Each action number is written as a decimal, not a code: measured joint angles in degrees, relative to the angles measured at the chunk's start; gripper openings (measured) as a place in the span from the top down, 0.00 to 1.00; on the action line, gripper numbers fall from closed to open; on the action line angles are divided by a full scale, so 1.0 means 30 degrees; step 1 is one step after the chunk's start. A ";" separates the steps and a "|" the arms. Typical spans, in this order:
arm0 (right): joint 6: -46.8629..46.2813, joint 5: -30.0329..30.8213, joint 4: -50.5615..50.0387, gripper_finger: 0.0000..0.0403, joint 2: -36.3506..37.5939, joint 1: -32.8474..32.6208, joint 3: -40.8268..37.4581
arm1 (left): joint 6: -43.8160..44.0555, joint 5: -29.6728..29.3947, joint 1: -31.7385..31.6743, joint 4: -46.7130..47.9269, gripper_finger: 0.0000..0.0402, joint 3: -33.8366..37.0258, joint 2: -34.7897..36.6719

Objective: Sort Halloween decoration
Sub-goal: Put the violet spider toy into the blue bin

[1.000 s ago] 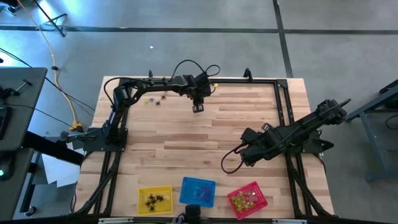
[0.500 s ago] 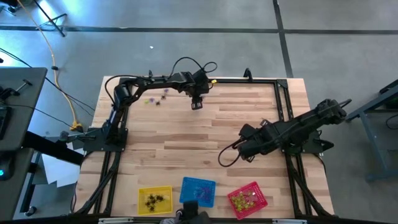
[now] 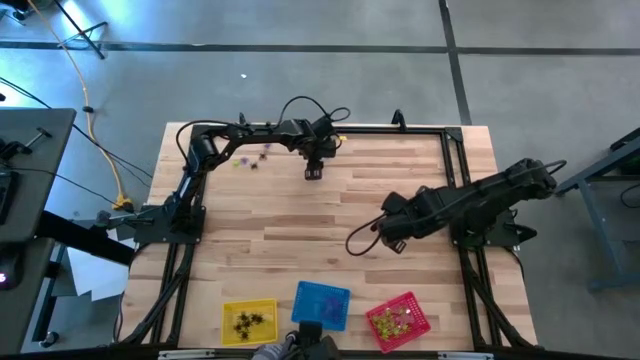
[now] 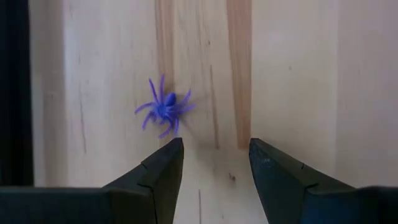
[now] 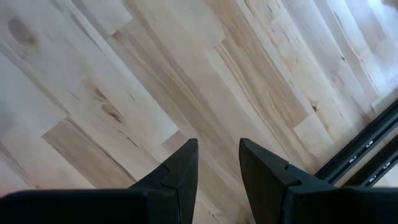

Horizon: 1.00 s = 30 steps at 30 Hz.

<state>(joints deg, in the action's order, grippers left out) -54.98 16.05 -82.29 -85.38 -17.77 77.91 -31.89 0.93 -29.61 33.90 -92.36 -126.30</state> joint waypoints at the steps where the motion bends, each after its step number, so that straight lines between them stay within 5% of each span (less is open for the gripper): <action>1: 0.0000 -0.0003 -0.0004 0.72 0.0000 0.0087 0.0000 | -0.0051 -0.0008 -0.0003 -0.0120 0.57 0.0000 0.0000; 30: 0.1070 -0.0204 0.0236 0.72 0.0000 0.0812 0.0000 | 0.0634 0.0460 -0.0339 -0.0235 0.57 -0.2200 -0.0620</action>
<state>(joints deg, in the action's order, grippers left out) -51.77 15.44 -81.58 -85.38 -15.33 77.91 -29.99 2.31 -30.62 33.19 -98.96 -128.16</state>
